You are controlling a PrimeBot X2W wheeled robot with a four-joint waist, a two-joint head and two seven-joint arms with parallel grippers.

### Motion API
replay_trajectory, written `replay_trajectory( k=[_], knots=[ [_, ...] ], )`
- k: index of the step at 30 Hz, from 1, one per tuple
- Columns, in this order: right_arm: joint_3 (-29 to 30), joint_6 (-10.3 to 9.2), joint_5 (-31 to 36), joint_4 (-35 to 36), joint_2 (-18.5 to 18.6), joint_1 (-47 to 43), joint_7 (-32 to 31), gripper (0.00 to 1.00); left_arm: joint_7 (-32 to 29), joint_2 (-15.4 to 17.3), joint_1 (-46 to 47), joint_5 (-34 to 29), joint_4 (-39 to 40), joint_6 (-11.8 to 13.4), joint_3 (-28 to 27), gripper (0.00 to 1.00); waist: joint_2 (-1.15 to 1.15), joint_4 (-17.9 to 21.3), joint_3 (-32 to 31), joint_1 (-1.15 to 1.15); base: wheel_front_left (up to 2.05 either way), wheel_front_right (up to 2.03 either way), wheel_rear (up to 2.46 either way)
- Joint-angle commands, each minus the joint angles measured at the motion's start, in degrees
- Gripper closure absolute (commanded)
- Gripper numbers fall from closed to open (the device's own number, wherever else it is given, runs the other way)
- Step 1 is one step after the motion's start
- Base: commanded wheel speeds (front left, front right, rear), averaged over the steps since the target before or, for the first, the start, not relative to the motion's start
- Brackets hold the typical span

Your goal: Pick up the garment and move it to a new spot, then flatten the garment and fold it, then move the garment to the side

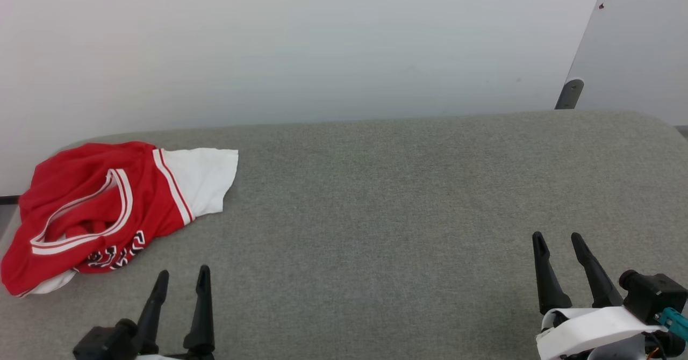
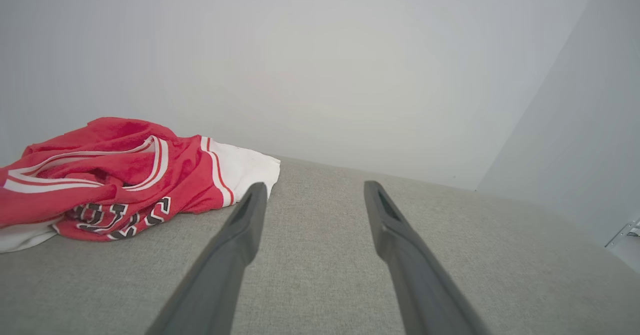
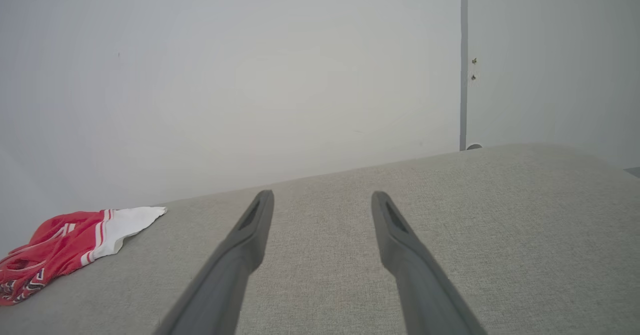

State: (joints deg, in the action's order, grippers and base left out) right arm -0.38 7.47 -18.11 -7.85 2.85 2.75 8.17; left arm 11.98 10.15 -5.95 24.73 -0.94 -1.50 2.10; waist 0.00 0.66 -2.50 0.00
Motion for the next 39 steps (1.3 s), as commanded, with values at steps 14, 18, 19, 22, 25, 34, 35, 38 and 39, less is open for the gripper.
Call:
replay_trajectory(
  k=[14, 18, 19, 22, 25, 34, 35, 38, 39],
  knots=[
    [-0.5, 0.04, 6.5, 1.1, 0.0, -0.5, 1.5, 0.00, 1.9, 0.4, -1.4, -7.1, 1.7, -0.2, 0.2, 0.00, 0.00, 0.3, -0.3, 0.00, 0.00, 0.00, 0.00],
    [-0.8, 0.04, 8.0, 1.2, 0.0, -0.6, 1.8, 0.00, 2.3, 0.5, -1.8, -8.5, 2.1, -0.3, 0.2, 0.00, 0.00, 0.3, -0.4, 0.00, 0.00, 0.00, 0.00],
    [-0.8, 0.04, 8.3, 1.3, 0.0, -0.6, 2.0, 0.00, 2.4, 0.5, -1.9, -8.8, 2.2, -0.3, 0.2, 0.00, 0.00, 0.4, -0.5, 0.00, 0.00, 0.00, 0.00],
    [-0.9, 0.04, 9.6, 1.4, 0.0, -0.7, 2.1, 0.00, 2.7, 0.5, -2.2, -10.0, 2.5, -0.4, 0.2, 0.00, 0.00, 0.4, -0.6, 0.00, 0.00, 0.00, 0.00],
    [-0.9, 0.04, 10.8, 1.5, 0.1, -0.8, 2.4, 0.00, 3.0, 0.5, -2.5, -10.8, 2.8, -0.4, 0.2, 0.00, 0.00, 0.4, -0.7, 0.00, 0.00, 0.00, 0.00],
    [-0.9, 0.04, 11.6, 1.6, 0.1, -0.8, 2.5, 0.00, 3.2, 0.4, -2.8, -11.2, 2.7, -0.9, 0.1, 0.00, 0.00, 0.6, -0.9, 0.00, 0.00, 0.00, 0.00],
    [-0.9, 0.04, 11.6, 1.6, 0.1, -0.9, 2.6, 0.00, 3.2, 0.4, -2.8, -11.1, 2.7, -0.9, 0.1, 0.00, 0.00, 0.6, -0.9, 0.00, 0.00, 0.00, 0.00],
    [-0.8, 0.04, 11.6, 1.5, 0.1, -1.0, 2.6, 0.00, 3.2, 0.4, -2.8, -10.9, 2.7, -1.0, 0.1, 0.00, 0.00, 0.6, -0.9, 0.00, 0.00, 0.00, 0.00],
    [-0.8, 0.04, 11.5, 1.5, 0.1, -1.0, 2.7, 0.00, 3.2, 0.3, -2.7, -10.9, 2.6, -1.1, 0.1, 0.00, 0.00, 0.5, -0.9, 0.00, 0.00, 0.00, 0.00]
  ],
)
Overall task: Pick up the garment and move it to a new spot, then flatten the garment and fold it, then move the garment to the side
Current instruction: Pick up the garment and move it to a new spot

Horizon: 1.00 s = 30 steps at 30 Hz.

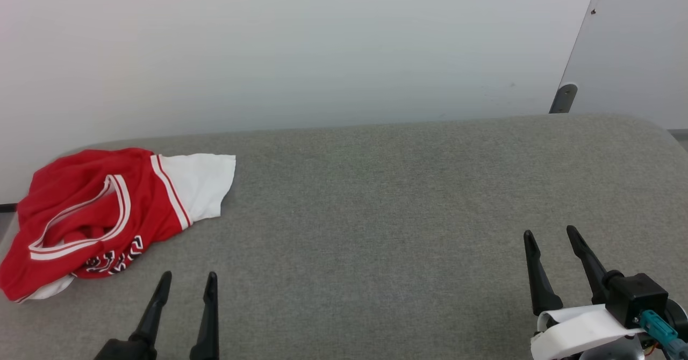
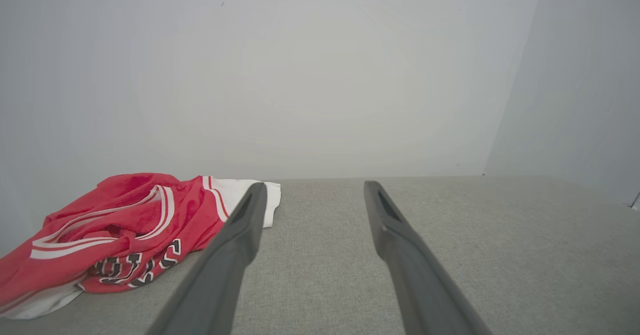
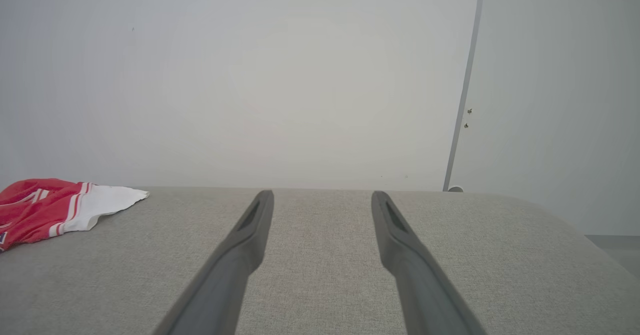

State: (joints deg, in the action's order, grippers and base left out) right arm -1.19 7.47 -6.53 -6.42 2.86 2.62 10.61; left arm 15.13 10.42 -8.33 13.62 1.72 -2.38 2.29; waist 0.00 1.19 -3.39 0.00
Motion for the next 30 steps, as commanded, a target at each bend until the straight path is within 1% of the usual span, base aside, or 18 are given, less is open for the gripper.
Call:
replay_trajectory(
  k=[1, 4, 7, 12, 23, 27, 30],
  knots=[
    [0.0, 0.04, -0.1, 0.1, 0.0, -0.9, 0.3, 0.00, 0.0, 0.0, -0.3, 0.3, -0.1, -0.2, -0.1, 0.00, 0.00, -0.1, 0.0, 0.00, 0.00, 0.00, 0.00],
    [0.2, 0.04, -0.4, 0.2, 0.0, -1.1, 0.3, 0.00, 0.0, 0.1, 0.0, 0.6, -0.4, -0.2, -0.1, 0.00, 0.00, -1.0, -0.3, 0.00, 0.00, 0.00, 0.00],
    [0.0, 0.04, -0.5, 0.2, 0.0, -1.5, 0.2, 0.00, -0.3, 0.2, 0.5, 1.0, -1.1, -0.2, -0.1, 0.00, 0.00, -2.9, -0.8, 0.00, 0.00, 0.00, 0.00],
    [-0.8, 0.04, -1.3, -0.3, 0.0, -2.1, 0.1, 0.00, -1.4, 1.0, 0.8, 1.5, -1.8, 0.4, -0.9, 0.00, 0.00, -8.0, -2.2, 0.00, 0.00, 0.00, 0.00],
    [-5.9, 0.04, -3.6, -2.3, 0.0, -1.3, 0.8, 0.00, -5.8, 3.2, 1.1, 2.3, -0.2, 2.1, -2.9, 0.00, 0.00, -20.2, -4.9, 0.00, 0.00, 0.00, 0.00],
    [-7.3, 0.03, -4.5, -3.3, 0.0, -1.0, 1.3, 0.00, -6.7, 3.5, 0.6, 2.6, 0.7, 2.9, -3.6, 0.00, 0.00, -23.2, -5.6, 0.00, 0.00, 0.00, 0.00],
    [-8.0, 0.03, -4.6, -3.7, 0.0, -0.1, 1.4, 0.00, -6.7, 3.5, 0.1, 3.3, 1.5, 3.3, -4.3, 0.00, 0.00, -24.0, -5.1, 0.00, 0.00, 0.00, 0.00]
  ],
)
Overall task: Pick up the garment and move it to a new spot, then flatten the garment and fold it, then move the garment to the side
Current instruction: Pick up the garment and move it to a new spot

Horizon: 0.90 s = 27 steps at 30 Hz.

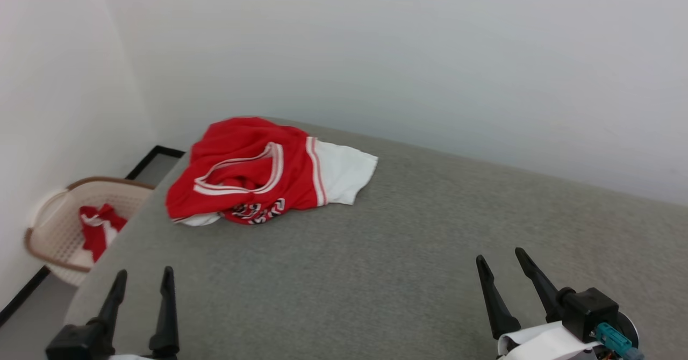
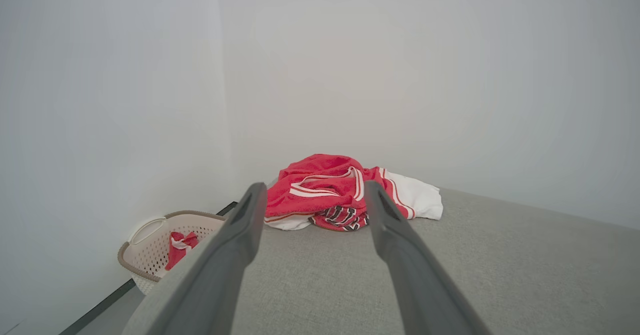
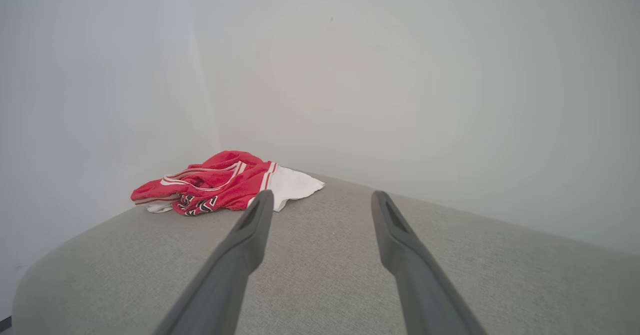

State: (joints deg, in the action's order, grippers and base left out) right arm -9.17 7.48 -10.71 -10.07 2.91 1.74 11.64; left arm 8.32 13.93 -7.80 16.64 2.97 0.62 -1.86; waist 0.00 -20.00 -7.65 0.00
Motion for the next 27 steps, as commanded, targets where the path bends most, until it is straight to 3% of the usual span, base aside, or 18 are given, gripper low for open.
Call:
replay_trajectory(
  k=[1, 4, 13, 20, 27],
  knots=[
    [-0.1, 0.02, -0.4, -0.3, 0.0, 0.9, 0.4, 0.00, 0.1, -0.1, -0.3, 0.6, 0.4, 0.5, -0.3, 0.00, 0.00, -3.0, -0.7, 0.00, 0.00, 0.00, 0.00],
    [-0.1, 0.02, -0.1, -0.8, 0.0, 1.0, 0.4, 0.00, -0.8, -0.2, 0.8, 1.4, 0.9, 0.4, -0.4, 0.00, 0.00, -3.3, -0.3, 0.00, 0.00, 0.00, 0.00],
    [1.7, 0.02, 2.9, 1.5, 0.0, 1.3, -1.7, 0.00, -6.9, 2.8, 10.6, 5.4, 1.4, -3.2, -0.1, 0.00, 0.00, -1.3, 4.4, 0.00, 0.00, 0.00, 0.00],
    [3.1, 0.02, 5.1, 7.7, 2.4, 4.3, -5.1, 0.00, -14.7, 7.6, 24.8, 11.6, -0.6, -5.7, -1.7, 0.00, 0.00, 3.3, 15.1, 0.00, 0.00, 0.00, 0.00],
    [4.2, 0.02, 5.5, 13.1, 4.9, 8.1, -7.2, 0.00, -24.5, 12.4, 37.4, 16.2, -7.5, -6.9, -1.0, 0.00, 0.00, 7.9, 25.2, 0.00, 0.00, 0.00, 0.00]
  ],
)
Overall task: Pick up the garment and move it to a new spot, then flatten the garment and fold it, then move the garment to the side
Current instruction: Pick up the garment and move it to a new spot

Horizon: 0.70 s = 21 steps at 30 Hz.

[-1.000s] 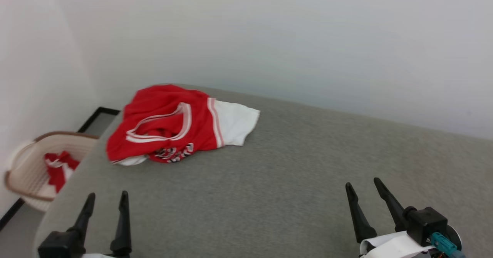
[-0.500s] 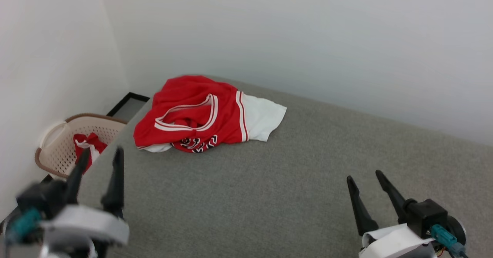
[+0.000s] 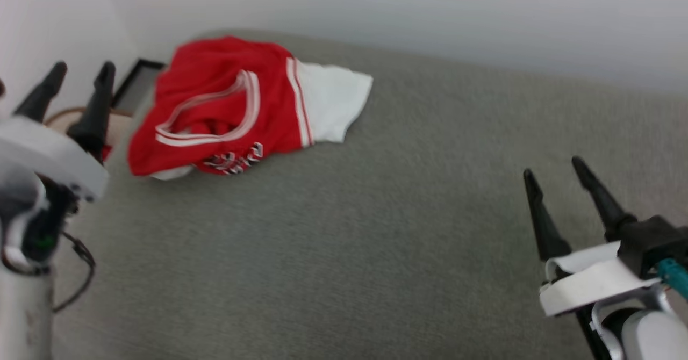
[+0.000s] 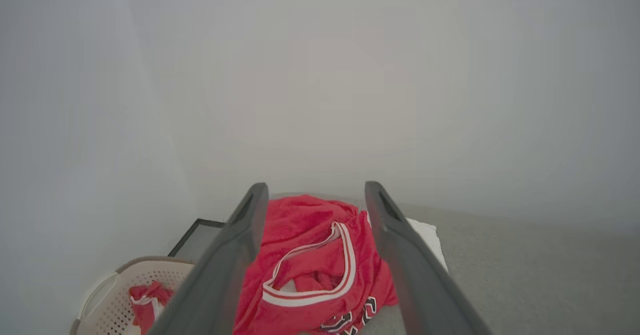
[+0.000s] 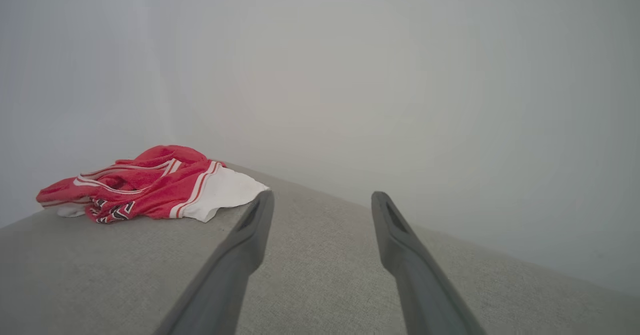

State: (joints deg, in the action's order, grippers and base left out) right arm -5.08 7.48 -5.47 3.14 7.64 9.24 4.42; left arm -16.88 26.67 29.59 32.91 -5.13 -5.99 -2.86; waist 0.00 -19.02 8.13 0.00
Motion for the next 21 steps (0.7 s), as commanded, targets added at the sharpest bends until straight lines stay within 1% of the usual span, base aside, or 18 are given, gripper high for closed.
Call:
replay_trajectory(
  k=[1, 3, 7, 12, 14, 17, 18, 21],
  knots=[
    [0.3, 0.02, 0.3, 0.5, 0.4, 1.2, -0.2, 0.00, -0.8, -0.1, 1.5, 1.0, -0.8, -0.2, 0.2, 0.00, 0.00, 7.5, 10.7, 0.00, 0.00, 0.00, 0.00],
    [0.5, 0.01, 0.3, 1.6, 0.5, 2.2, -0.4, 0.00, -3.0, 1.6, 4.4, 1.6, -3.7, -0.6, 0.5, 0.00, 0.00, 8.7, 13.2, 0.00, 0.00, 0.00, 0.00],
    [0.6, 0.01, 0.6, 3.5, 0.9, 4.2, -0.7, 0.00, -7.5, 2.8, 9.5, 3.9, -10.0, -0.6, 1.0, 0.00, 0.00, 10.7, 18.0, 0.00, 0.00, 0.00, 0.00],
    [-0.1, 0.01, 0.5, 5.2, 1.1, 6.5, -0.8, 0.00, -13.4, 4.3, 14.9, 5.3, -18.4, 0.1, 1.4, 0.00, 0.00, 13.0, 23.1, 0.00, 0.00, 0.00, 0.00],
    [-0.3, 0.01, 0.4, 5.8, 1.2, 7.2, -0.7, 0.00, -15.2, 4.0, 16.8, 6.2, -22.1, 0.6, 1.4, 0.00, 0.00, 13.8, 24.5, 0.00, 0.00, 0.00, 0.00],
    [-0.4, 0.01, 0.5, 6.7, 1.0, 8.1, -0.9, 0.00, -17.4, 5.1, 19.6, 6.3, -27.4, 0.9, 1.8, 0.00, 0.00, 14.9, 26.2, 0.00, 0.00, 0.00, 0.00],
    [-0.4, 0.01, 0.4, 7.1, 1.0, 8.4, -0.9, 0.00, -17.4, 6.3, 20.4, 5.1, -29.2, 0.6, 2.4, 0.00, 0.00, 15.3, 26.9, 0.00, 0.00, 0.00, 0.00],
    [-0.5, 0.01, 0.1, 7.8, 1.1, 9.1, -1.1, 0.00, -17.0, 6.1, 23.1, 5.3, -34.9, 0.2, 3.1, 0.00, 0.00, 16.1, 28.1, 0.00, 0.00, 0.00, 0.00]
  ],
)
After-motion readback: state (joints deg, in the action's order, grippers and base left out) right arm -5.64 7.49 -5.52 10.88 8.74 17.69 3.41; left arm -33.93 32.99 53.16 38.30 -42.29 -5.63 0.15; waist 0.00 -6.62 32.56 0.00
